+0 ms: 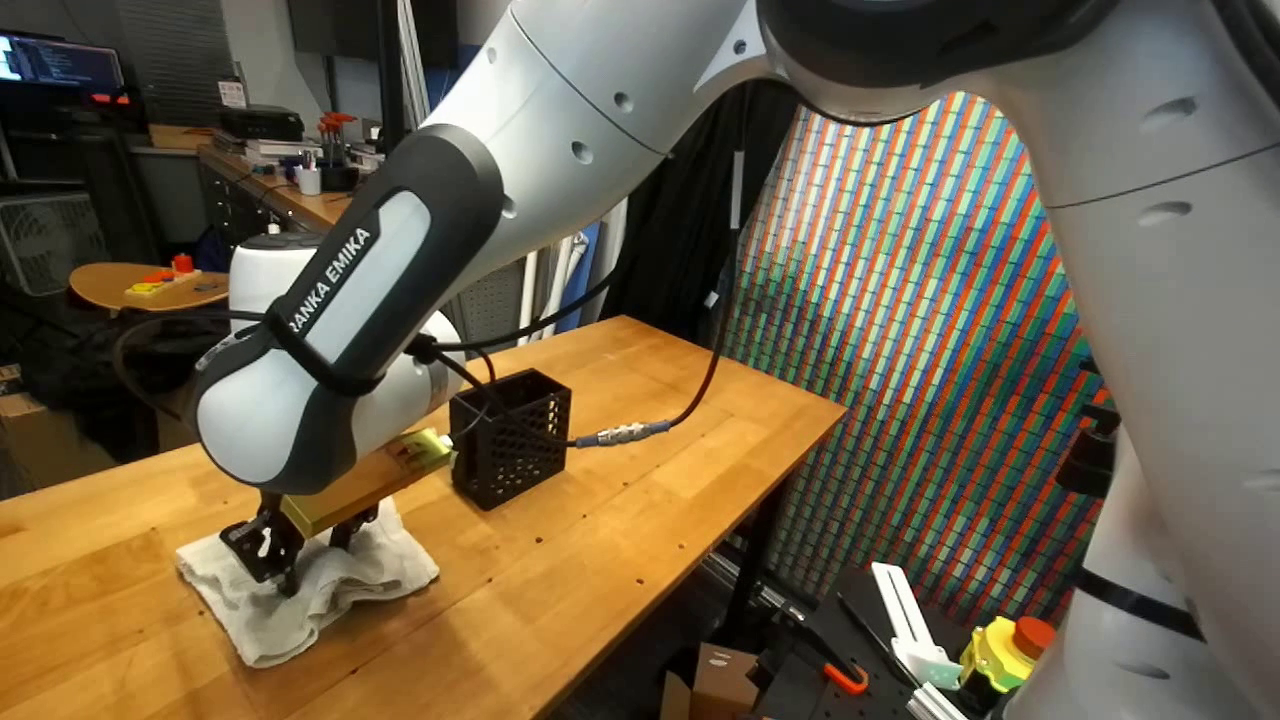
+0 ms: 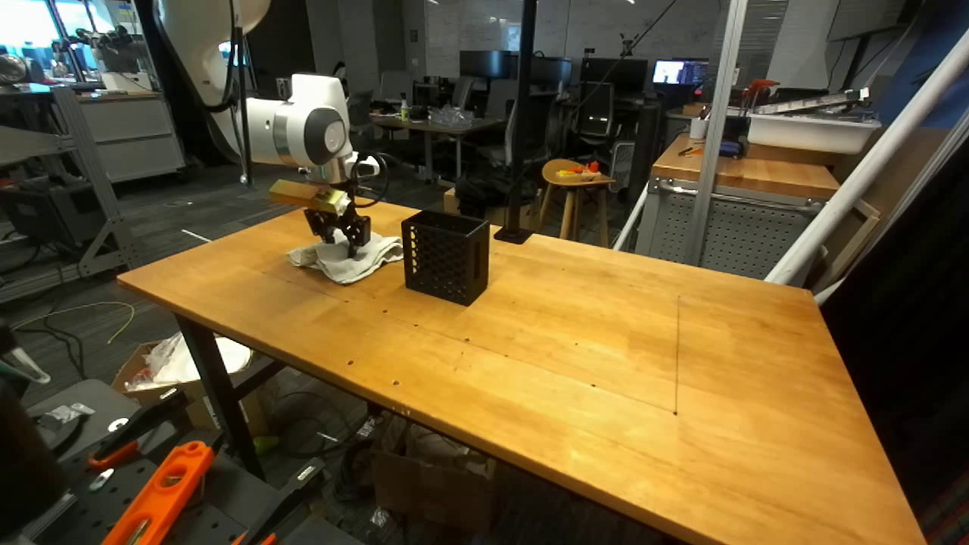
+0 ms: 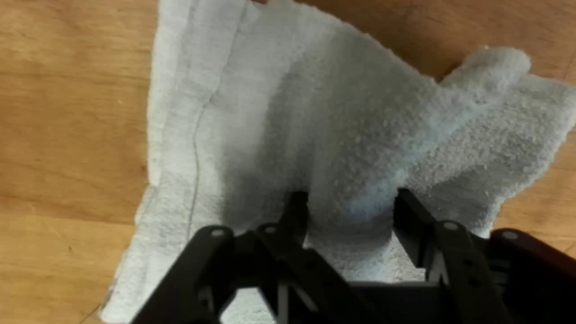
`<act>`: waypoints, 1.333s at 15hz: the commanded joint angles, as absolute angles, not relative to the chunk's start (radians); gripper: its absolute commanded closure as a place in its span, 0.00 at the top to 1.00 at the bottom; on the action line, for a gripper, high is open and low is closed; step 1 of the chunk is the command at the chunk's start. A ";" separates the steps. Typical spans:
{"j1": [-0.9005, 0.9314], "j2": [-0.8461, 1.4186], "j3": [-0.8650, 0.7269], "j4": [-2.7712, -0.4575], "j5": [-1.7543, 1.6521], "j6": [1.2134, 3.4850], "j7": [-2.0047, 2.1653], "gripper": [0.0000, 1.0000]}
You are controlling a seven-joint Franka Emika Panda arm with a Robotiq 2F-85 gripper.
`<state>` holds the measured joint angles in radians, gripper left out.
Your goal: Put the towel in the black basket
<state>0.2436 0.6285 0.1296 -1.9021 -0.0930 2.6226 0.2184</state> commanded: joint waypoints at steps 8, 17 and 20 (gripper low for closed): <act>0.249 0.498 0.112 -1.978 -0.036 2.599 0.238 0.08; 0.244 0.342 0.060 -1.958 -0.064 2.461 0.293 0.08; 0.236 0.269 0.023 -1.944 -0.110 2.392 0.333 0.08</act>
<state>0.2389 0.3561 0.0534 -1.9450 -0.0633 2.4673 0.2828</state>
